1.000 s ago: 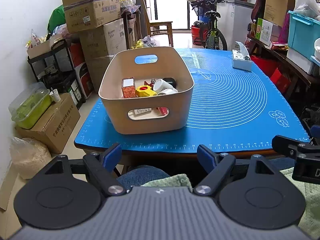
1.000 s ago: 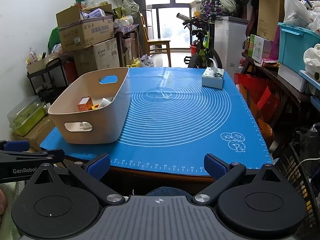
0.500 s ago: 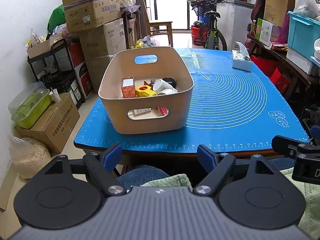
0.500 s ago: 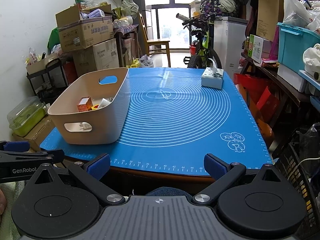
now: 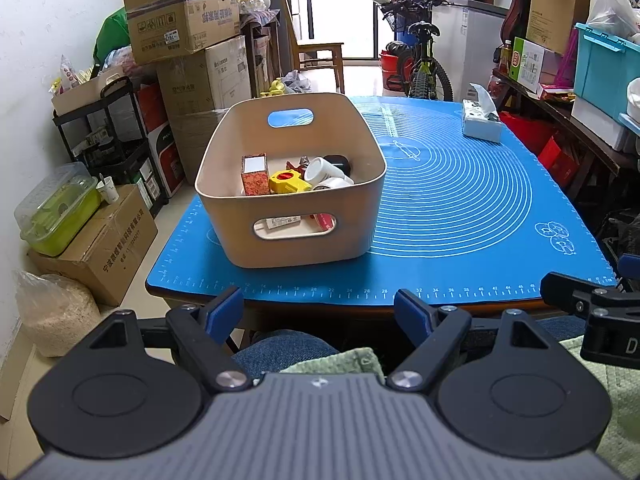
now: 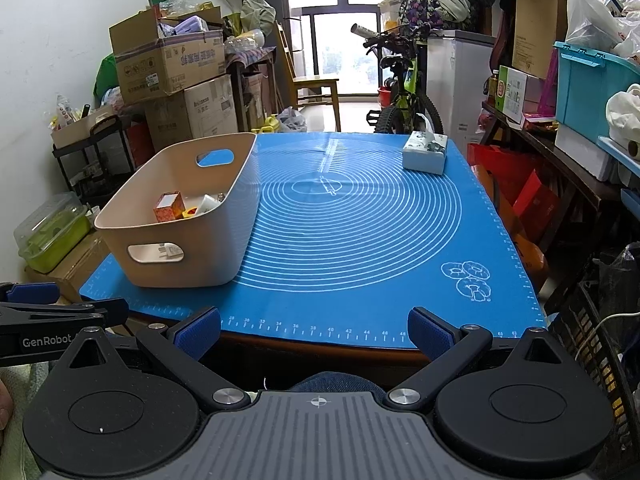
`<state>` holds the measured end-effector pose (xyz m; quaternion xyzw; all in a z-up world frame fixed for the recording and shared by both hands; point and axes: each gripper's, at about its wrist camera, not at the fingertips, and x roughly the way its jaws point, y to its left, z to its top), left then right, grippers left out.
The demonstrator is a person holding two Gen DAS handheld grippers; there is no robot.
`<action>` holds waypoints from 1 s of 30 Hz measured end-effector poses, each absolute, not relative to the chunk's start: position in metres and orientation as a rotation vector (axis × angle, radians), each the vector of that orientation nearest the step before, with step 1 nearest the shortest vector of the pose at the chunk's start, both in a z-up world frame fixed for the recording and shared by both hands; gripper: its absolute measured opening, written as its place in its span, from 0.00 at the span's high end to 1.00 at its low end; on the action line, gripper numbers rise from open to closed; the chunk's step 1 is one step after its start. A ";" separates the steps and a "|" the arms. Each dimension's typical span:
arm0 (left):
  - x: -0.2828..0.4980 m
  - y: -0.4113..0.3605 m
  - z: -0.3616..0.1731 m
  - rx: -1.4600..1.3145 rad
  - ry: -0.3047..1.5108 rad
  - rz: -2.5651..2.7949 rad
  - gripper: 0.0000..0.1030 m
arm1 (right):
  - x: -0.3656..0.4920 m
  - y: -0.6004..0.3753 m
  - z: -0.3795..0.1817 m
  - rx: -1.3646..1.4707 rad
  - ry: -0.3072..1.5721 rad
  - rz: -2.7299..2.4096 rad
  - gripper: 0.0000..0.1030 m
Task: Organize rigid objects
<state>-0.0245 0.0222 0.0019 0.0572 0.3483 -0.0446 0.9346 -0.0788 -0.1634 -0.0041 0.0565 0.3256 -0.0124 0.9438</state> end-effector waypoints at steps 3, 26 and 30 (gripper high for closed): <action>-0.024 0.022 0.002 0.117 0.712 -0.092 0.20 | -0.078 -0.163 -0.004 0.116 0.663 -0.028 0.04; -0.025 0.021 0.004 0.115 0.709 -0.090 0.20 | -0.078 -0.163 -0.004 0.116 0.663 -0.030 0.04; -0.025 0.023 0.004 0.113 0.709 -0.089 0.19 | -0.079 -0.163 -0.005 0.119 0.659 -0.033 0.04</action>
